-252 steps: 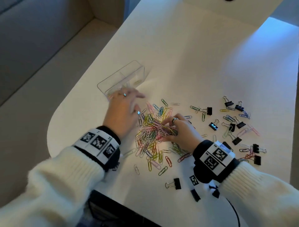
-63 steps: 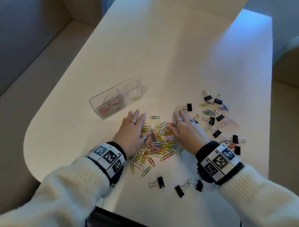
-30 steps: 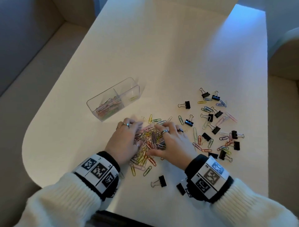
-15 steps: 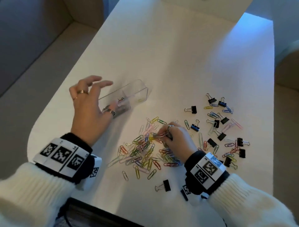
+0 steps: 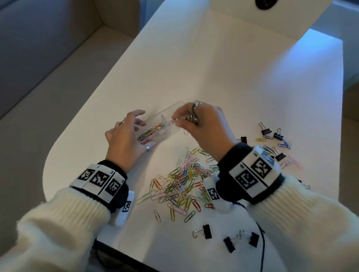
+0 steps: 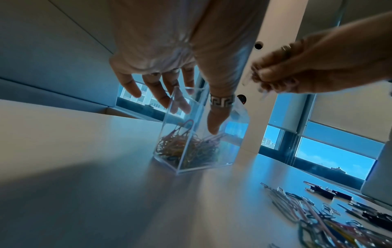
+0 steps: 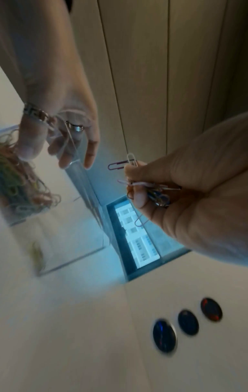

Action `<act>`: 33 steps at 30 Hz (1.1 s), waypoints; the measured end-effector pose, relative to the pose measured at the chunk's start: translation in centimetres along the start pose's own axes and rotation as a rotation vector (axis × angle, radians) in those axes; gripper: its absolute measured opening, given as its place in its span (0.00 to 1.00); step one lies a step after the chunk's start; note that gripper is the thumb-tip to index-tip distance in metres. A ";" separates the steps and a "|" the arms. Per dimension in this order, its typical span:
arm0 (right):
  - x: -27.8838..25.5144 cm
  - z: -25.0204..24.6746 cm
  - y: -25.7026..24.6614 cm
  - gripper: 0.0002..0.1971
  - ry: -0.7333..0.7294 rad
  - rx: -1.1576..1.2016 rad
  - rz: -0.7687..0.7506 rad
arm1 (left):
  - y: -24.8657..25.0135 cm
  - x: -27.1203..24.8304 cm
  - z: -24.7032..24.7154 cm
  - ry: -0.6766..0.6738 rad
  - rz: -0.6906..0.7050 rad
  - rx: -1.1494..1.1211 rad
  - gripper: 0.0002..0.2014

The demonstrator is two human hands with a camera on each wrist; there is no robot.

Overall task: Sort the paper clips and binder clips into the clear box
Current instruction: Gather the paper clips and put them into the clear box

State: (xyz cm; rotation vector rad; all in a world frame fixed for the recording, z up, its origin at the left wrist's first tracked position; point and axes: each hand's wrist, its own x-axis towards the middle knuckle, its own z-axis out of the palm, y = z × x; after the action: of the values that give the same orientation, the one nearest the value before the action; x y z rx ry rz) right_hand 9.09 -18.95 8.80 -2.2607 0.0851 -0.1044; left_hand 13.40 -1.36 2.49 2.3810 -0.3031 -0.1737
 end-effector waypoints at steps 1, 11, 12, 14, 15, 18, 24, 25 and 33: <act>0.9 0.5 -0.7 0.04 0.014 0.012 -0.055 | -0.1 -0.1 0.1 0.013 -0.001 -0.011 0.38; 5.1 4.9 -2.0 0.11 -0.497 -0.575 -0.366 | -0.2 -0.4 0.3 0.037 -0.003 -0.074 0.36; 5.4 4.7 -2.1 0.11 -0.510 -0.601 -0.342 | -0.2 -0.4 0.3 0.041 -0.008 -0.075 0.35; 5.8 4.3 -2.2 0.12 -0.541 -0.594 -0.296 | -0.2 -0.4 0.4 0.048 -0.010 -0.075 0.34; 5.9 4.0 -2.2 0.11 -0.558 -0.562 -0.280 | -0.2 -0.4 0.4 0.048 -0.009 -0.077 0.34; 6.0 3.6 -1.9 0.12 -0.569 -0.444 -0.238 | -0.1 -0.3 0.3 0.040 -0.010 -0.086 0.32; 3.9 1.9 -0.3 0.10 -0.332 -0.015 -0.139 | -0.2 0.1 0.5 0.007 0.016 -0.125 0.32; 3.3 1.4 0.0 0.10 -0.274 0.015 -0.145 | -0.1 0.2 0.4 -0.017 0.025 -0.115 0.34; -5.1 -1.4 3.7 0.12 -0.531 -0.183 0.033 | 0.0 -4.0 -2.7 0.198 0.389 0.042 0.23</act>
State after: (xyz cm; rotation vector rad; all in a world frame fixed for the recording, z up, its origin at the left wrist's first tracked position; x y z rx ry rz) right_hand 3.83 -21.88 6.57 -2.3921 -0.1572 0.5388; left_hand 10.13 1.43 4.63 2.3060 -0.6689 0.2492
